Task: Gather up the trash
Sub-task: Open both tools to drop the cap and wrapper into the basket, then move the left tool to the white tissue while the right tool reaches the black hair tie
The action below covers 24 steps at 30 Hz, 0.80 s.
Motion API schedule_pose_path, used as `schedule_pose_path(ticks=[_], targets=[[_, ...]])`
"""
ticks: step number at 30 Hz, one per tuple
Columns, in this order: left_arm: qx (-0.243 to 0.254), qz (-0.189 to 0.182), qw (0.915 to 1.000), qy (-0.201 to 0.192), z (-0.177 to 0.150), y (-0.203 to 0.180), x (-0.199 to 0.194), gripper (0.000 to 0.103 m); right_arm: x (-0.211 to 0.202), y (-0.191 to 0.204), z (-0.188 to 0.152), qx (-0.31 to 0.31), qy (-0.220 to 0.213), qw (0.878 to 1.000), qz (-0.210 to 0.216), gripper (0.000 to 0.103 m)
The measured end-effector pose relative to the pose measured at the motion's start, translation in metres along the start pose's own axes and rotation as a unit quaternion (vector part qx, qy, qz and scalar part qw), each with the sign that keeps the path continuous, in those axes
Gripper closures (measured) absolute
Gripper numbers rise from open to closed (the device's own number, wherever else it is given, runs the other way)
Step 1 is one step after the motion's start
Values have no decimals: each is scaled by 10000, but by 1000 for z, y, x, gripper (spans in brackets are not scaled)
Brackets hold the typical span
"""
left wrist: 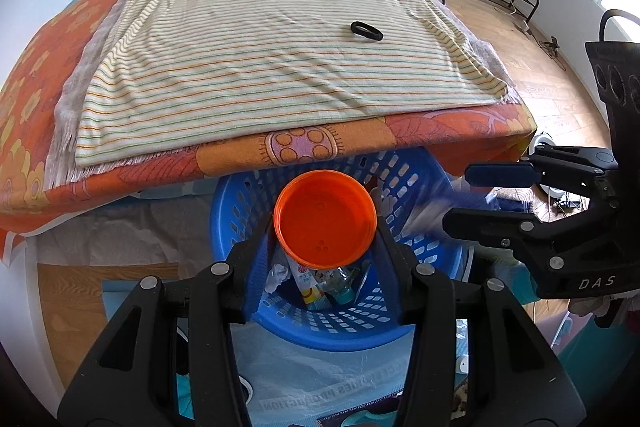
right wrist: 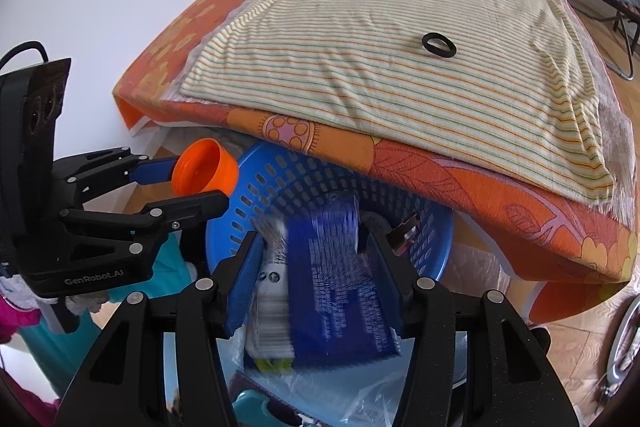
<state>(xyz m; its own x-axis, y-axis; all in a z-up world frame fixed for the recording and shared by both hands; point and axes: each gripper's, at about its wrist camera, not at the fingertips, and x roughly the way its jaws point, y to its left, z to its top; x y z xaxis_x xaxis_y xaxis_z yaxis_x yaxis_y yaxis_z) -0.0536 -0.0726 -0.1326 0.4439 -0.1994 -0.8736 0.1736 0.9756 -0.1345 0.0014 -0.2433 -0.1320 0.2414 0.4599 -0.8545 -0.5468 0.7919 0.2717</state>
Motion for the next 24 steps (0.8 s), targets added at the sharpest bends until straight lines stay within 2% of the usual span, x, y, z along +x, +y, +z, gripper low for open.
schedule_pose_path(ticks=[4,7,24], targets=[[-47,19,10000,28,0,2,2,53,1,-1,0,26,16,10000,-52,48],[-95,12,10000,-5,0,3,1,40,1,-1,1,49,23,10000,-67,48],[-151,71,9999,33,1,5,2,39,-3,-6,2,184,-78,9996,-192,44]])
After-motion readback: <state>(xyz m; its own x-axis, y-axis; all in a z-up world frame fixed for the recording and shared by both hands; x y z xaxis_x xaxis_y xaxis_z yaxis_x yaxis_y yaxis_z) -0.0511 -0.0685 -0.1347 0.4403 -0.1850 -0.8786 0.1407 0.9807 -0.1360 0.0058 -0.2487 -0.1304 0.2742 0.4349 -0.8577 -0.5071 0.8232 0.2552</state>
